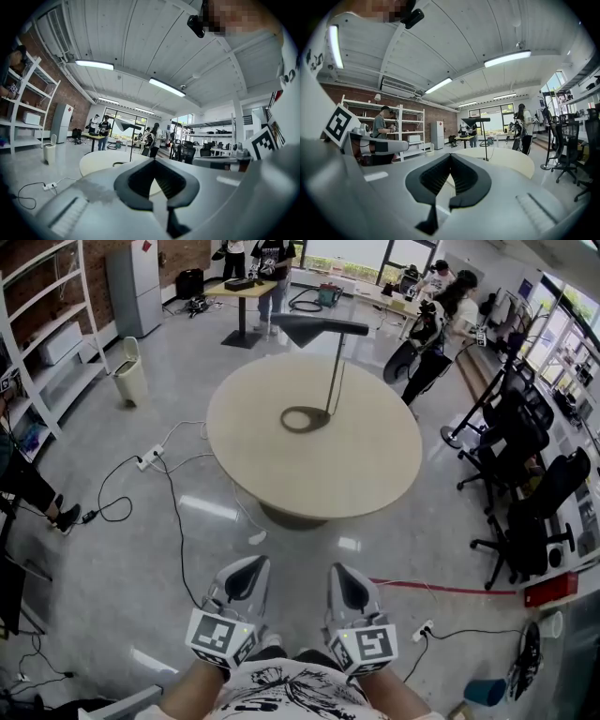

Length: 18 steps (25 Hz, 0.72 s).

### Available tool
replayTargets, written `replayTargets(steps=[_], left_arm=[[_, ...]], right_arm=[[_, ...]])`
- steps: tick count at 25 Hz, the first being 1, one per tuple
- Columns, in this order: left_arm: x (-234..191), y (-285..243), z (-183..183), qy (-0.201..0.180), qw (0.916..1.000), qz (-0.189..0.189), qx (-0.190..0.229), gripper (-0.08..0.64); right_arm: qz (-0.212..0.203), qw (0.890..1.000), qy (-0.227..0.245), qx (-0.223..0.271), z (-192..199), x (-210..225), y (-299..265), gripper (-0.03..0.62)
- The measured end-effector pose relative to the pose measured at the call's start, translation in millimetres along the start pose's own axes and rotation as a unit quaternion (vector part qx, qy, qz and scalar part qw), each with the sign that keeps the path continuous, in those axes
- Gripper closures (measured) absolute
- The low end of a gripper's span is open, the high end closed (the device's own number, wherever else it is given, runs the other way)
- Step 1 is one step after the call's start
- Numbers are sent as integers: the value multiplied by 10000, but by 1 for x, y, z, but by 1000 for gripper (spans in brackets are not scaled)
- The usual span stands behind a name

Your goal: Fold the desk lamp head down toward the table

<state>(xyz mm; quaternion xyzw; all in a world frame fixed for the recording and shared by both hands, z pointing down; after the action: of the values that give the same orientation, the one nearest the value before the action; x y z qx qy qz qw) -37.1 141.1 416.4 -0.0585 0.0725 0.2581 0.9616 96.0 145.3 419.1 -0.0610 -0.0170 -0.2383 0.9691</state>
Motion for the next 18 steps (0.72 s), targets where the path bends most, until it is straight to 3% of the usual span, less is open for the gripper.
replayTargets(steps=[4,9,14,18], left_arm=[[-16,3,1,52,9998,-168,31,555],[-40,0,-2,151,9994,-313,40,555],[-57,-24,-6,82,9990,-438,55,555],[-78,-59,-12,5,9987,-504,83,555]], right_arm=[[-54,9996,-55,-258,6,-9,-7,583],[-146,9998,-45,-99,2,-10,-31,583],[-312,9989,-327,-91,1,6,-59,583],[-349,9991,-248,5,-8,29,-97,583]])
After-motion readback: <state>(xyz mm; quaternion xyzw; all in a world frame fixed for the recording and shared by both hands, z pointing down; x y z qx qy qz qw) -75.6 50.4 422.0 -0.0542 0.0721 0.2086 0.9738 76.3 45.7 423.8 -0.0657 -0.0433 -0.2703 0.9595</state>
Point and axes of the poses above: the fingertips, and each gripper's own axes: y backward along the fingers, x to its right, z out of its underside, the point moved 1 cm from there along y, backward along the fingers, and after that the axes turned 2 degrees about -z, right-handed, at the moved point
